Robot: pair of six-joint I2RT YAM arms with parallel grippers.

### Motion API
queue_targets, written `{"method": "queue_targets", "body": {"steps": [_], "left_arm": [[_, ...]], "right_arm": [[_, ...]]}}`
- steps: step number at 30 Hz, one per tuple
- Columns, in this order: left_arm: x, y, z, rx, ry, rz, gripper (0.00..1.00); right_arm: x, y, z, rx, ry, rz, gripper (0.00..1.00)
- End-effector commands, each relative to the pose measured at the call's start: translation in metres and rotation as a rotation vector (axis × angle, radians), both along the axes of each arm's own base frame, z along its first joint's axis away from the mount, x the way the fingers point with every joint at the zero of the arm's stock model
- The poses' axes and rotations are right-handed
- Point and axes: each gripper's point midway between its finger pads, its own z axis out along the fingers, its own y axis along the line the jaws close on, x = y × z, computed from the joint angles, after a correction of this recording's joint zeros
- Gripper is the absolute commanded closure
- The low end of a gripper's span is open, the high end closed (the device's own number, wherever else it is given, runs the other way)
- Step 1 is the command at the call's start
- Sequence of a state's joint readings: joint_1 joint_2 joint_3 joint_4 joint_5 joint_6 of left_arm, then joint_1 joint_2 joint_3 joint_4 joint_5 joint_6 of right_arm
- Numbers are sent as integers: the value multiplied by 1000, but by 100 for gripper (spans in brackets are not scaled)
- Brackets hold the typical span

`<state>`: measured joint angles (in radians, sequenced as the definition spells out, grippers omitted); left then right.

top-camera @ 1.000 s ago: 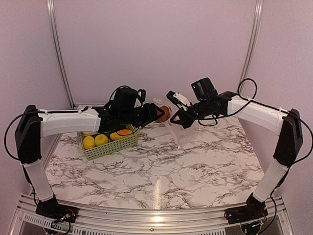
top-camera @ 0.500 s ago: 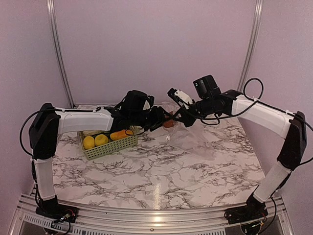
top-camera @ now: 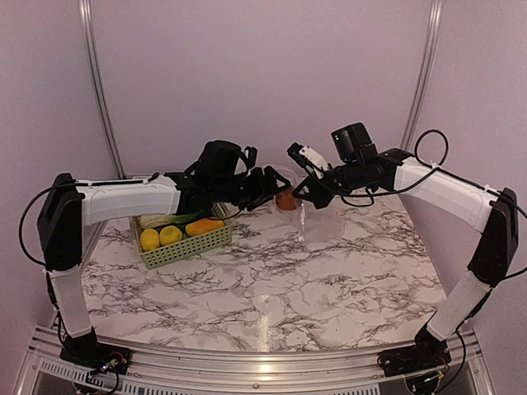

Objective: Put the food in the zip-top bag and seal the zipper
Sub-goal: Place the fake fruit in the zipper food storage bag, then adjust the zipper on the zipper food storage bag.

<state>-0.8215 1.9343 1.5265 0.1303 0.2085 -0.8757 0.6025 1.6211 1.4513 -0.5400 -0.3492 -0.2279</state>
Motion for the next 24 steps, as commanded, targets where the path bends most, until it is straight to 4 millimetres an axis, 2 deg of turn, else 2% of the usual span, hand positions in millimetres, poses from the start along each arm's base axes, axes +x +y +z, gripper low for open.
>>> {"method": "queue_targets", "body": {"steps": [1, 3, 6, 8, 10, 12, 16, 24], "left_arm": [[-9, 29, 71, -21, -211, 43, 21], [-11, 42, 80, 6, -252, 73, 15], [-14, 50, 80, 52, -267, 86, 7], [-14, 60, 70, 94, -241, 135, 7], [-13, 68, 51, 118, -188, 196, 12], [-15, 63, 34, 107, -142, 208, 16], [-15, 33, 13, 87, -87, 140, 24], [2, -4, -17, 122, -10, 99, 38]], "right_arm": [[14, -9, 27, 87, 11, -18, 100], [16, -12, 26, 104, 33, -16, 100], [18, -11, 28, 133, 63, -5, 100], [22, -11, 29, 139, 61, -10, 100], [24, -9, 30, 145, 57, -8, 100], [25, -8, 27, 147, 62, -4, 100], [27, -4, 18, 147, 85, 7, 100], [26, -5, 18, 141, 77, 7, 100]]}}
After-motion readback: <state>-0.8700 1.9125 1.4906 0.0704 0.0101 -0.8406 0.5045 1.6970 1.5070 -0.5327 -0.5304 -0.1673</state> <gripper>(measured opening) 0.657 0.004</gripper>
